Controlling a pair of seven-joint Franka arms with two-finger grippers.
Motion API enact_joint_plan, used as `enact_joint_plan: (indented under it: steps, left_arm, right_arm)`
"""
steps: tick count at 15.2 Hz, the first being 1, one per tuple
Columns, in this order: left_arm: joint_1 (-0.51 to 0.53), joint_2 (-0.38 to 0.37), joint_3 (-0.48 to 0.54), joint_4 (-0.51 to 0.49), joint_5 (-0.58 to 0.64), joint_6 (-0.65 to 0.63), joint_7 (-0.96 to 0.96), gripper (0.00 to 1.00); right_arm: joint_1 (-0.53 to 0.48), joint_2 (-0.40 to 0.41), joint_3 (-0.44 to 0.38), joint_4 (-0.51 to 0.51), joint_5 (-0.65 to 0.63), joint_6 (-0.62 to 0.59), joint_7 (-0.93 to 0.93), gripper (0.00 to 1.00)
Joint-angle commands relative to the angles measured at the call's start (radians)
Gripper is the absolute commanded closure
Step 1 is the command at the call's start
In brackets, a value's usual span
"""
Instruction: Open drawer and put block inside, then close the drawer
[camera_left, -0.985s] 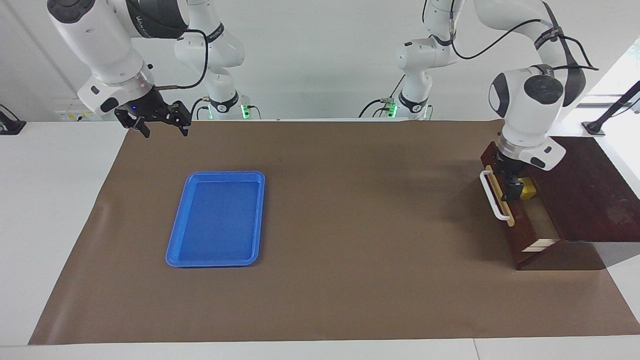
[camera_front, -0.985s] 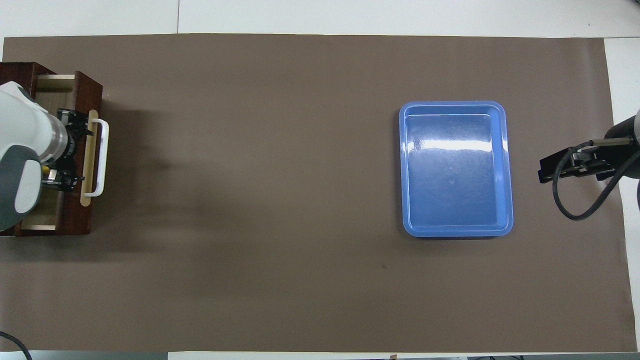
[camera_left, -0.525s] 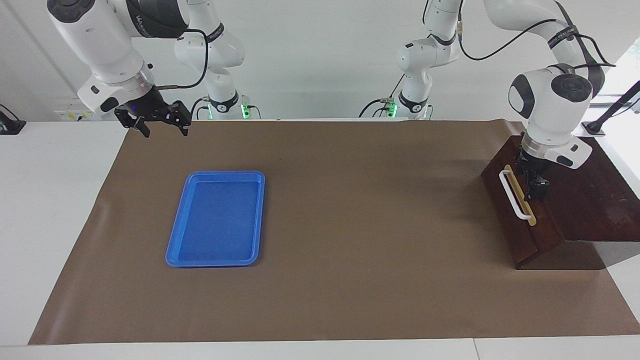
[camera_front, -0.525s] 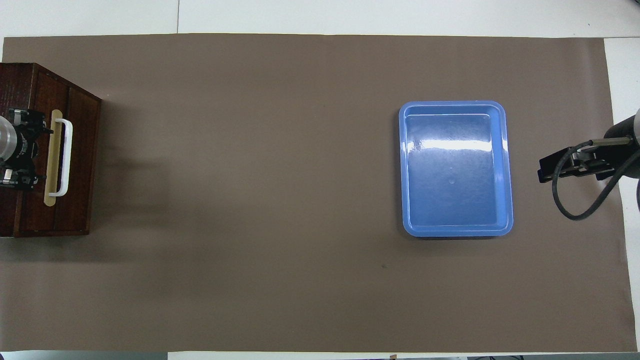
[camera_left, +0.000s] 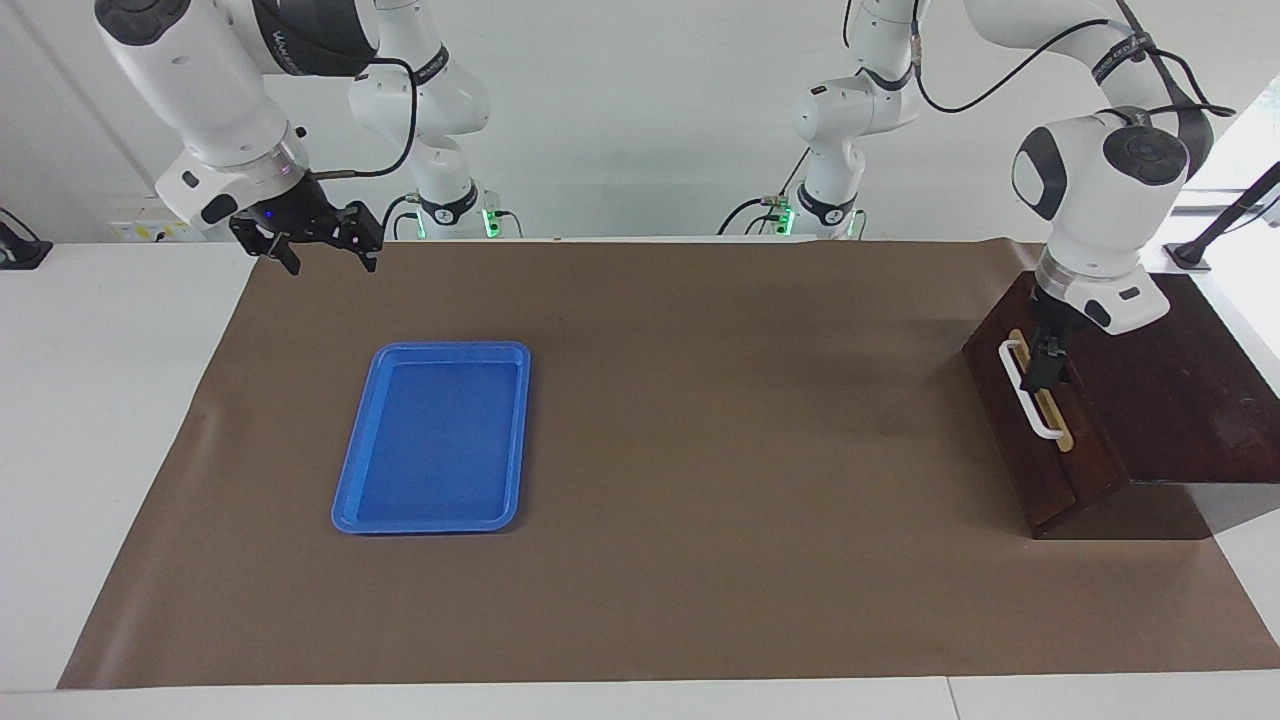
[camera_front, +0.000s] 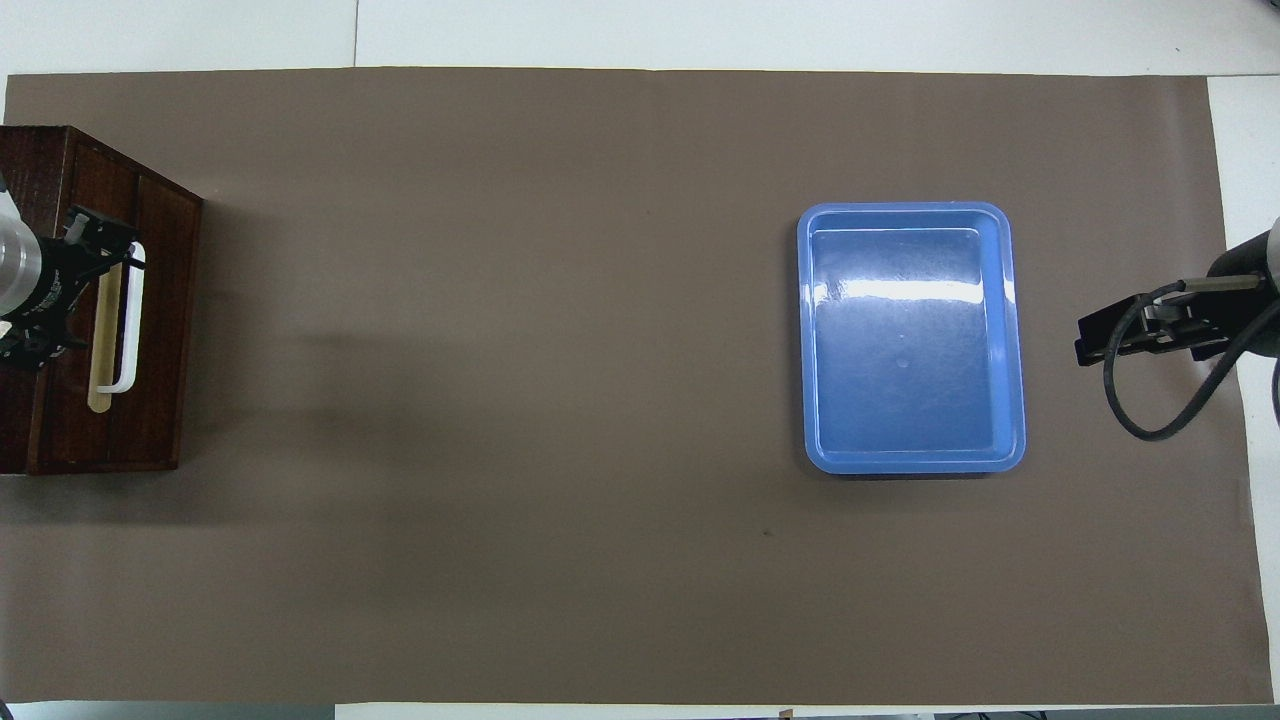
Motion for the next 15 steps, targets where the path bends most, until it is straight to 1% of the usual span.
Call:
enact_joint_plan:
  steps: [1, 3, 4, 5, 6, 8, 11, 15]
  left_arm:
    - [-0.065, -0.02, 0.015, 0.088, -0.041, -0.198, 0.287, 0.0]
    - [-0.083, 0.025, 0.006, 0.175, -0.042, -0.302, 0.489, 0.0]
    - [-0.097, 0.035, 0.003, 0.203, -0.049, -0.33, 0.58, 0.0]
    - [-0.099, 0.036, -0.004, 0.209, -0.062, -0.345, 0.669, 0.0]
    - [-0.1, 0.036, -0.002, 0.212, -0.09, -0.361, 0.719, 0.0]
    - [-0.104, 0.026, -0.002, 0.217, -0.121, -0.402, 0.73, 0.0]
    - [-0.079, -0.016, -0.004, 0.191, -0.136, -0.402, 0.739, 0.0]
    - [-0.076, -0.062, -0.005, 0.157, -0.138, -0.401, 0.759, 0.0]
  right_arm:
    - [-0.02, -0.01, 0.013, -0.007, -0.027, 0.032, -0.028, 0.0]
    - [-0.02, -0.01, 0.013, -0.007, -0.027, 0.035, -0.028, 0.0]
    - [-0.02, -0.01, 0.013, -0.007, -0.027, 0.035, -0.028, 0.0]
    - [-0.02, -0.01, 0.013, -0.007, -0.027, 0.037, -0.028, 0.0]
    - [-0.02, -0.01, 0.013, -0.007, -0.027, 0.035, -0.028, 0.0]
    - [-0.02, -0.01, 0.013, -0.007, -0.027, 0.037, -0.028, 0.0]
    - [-0.02, -0.01, 0.013, -0.007, -0.027, 0.037, -0.028, 0.0]
    - [-0.021, -0.01, 0.013, -0.007, -0.025, 0.037, -0.028, 0.0]
